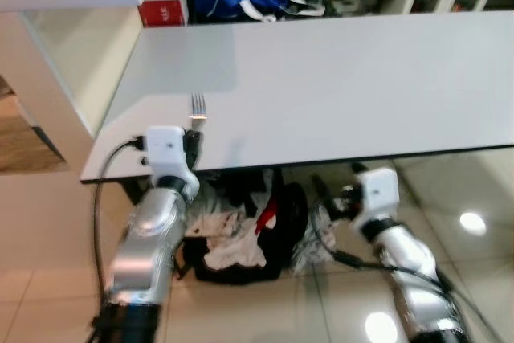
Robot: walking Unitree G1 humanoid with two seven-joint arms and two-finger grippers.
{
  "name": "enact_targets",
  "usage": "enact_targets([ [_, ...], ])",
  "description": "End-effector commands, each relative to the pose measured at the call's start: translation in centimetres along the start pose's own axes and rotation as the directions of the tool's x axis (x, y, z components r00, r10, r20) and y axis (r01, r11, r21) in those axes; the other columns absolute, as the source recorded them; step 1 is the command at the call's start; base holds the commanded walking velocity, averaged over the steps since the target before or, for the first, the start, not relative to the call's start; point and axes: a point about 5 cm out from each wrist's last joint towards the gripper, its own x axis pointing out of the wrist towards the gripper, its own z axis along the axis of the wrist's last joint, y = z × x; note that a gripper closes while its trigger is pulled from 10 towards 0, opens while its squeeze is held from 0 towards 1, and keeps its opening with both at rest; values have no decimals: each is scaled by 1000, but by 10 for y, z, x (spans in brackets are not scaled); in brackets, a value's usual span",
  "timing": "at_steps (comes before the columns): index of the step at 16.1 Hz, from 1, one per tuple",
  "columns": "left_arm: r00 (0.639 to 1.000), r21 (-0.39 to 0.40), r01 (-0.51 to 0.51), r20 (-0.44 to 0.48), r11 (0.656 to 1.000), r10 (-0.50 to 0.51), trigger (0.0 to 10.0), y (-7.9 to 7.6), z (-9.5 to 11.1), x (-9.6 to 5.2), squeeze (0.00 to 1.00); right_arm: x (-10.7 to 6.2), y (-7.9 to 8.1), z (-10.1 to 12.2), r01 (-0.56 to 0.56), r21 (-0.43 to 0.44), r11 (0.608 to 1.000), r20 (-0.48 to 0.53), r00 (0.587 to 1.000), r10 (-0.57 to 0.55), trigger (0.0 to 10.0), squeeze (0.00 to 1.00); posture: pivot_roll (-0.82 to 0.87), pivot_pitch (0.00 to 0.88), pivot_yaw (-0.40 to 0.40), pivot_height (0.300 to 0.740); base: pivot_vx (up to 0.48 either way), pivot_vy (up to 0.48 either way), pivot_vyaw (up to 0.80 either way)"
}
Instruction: Setting the table
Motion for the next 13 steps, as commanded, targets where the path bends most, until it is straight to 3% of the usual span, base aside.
enact_targets([
  [1, 1000, 9, 12, 14, 1000, -12, 0, -4, 4, 3, 0, -4, -7, -1, 15, -21, 1000, -9, 1000, -15, 10000, 0, -82, 0, 62, 740, 311, -360, 0],
  [9, 1000, 2, 14, 14, 1000, -14, 0, -6, 4, 6, 0, -4, -6, -2, 18, -26, 1000, -8, 1000, -18, 10000, 0, -87, 0, 63, 740, 300, -371, 0],
  [13, 1000, -25, 5, 9, 1000, -4, 0, -4, 2, 5, 0, -4, -7, -2, 21, -24, 1000, -8, 1000, -21, 10000, 0, -84, 0, 60, 740, 0, 0, 0],
])
